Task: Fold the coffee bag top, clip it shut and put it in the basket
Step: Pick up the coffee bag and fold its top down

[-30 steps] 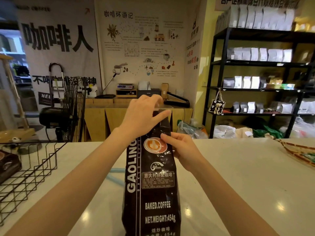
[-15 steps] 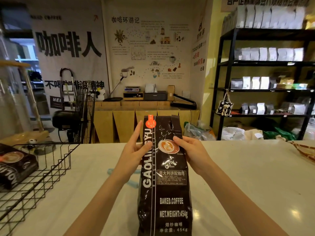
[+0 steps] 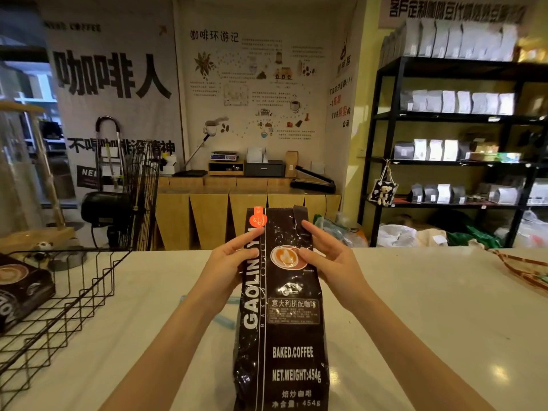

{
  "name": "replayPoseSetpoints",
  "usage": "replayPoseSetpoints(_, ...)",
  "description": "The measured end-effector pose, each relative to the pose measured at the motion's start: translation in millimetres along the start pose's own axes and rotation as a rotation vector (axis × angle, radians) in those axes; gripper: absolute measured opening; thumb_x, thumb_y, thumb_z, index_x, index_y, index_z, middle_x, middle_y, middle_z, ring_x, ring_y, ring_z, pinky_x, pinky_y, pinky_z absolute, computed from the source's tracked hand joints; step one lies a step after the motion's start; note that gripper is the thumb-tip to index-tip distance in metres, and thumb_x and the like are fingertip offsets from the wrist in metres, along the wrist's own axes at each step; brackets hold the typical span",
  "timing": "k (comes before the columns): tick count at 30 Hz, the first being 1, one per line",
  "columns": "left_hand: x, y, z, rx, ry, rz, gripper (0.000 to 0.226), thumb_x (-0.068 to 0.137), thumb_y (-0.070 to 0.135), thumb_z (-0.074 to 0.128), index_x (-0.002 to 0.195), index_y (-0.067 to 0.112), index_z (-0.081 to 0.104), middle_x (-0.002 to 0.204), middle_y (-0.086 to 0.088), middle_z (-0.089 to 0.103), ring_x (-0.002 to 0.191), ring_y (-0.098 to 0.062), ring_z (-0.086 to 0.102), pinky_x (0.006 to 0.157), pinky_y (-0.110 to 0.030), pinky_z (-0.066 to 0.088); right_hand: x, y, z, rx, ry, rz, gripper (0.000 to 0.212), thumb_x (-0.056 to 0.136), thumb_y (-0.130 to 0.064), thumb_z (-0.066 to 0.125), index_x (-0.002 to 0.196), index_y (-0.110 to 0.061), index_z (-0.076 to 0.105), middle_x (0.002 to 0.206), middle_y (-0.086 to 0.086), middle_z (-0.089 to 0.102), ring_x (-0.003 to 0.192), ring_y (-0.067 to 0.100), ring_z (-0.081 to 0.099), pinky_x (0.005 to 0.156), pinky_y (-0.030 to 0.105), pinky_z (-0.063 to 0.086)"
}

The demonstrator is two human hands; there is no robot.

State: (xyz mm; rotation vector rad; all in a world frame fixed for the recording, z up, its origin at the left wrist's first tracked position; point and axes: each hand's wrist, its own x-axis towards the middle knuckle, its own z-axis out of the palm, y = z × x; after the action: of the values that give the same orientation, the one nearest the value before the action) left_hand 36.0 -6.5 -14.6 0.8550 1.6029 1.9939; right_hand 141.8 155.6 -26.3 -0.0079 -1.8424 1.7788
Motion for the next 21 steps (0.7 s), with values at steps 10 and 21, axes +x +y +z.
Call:
replayPoseSetpoints(10, 4, 12, -7, 0.062, -0.164, 0.047, 0.051, 0.073, 0.006, 0.065, 0.115, 0.033, 0.057, 0.096, 0.004, 0.075, 0.088, -0.018, 0.070, 0.070, -0.030, 0.058, 2, -18, -8, -0.037, -0.075, 0.005, 0.052, 0.066, -0.015, 0.071, 0.113, -0.034, 0.059, 0.101, -0.009, 0.073, 0.101, 0.015, 0.068, 0.075, 0.029, 0.058)
replayPoseSetpoints(21, -3, 27, -1, 0.184, -0.169, 0.148, 0.056, 0.072, 0.017, 0.066, 0.122, 0.036, 0.048, 0.085, -0.002, 0.076, 0.084, -0.019, 0.072, 0.071, -0.030, 0.058, -2, -48, -16, -0.319, -0.074, -0.080, 0.036, 0.074, -0.010, 0.070, 0.105, -0.028, 0.063, 0.089, -0.004, 0.074, 0.086, 0.011, 0.071, 0.062, 0.022, 0.057)
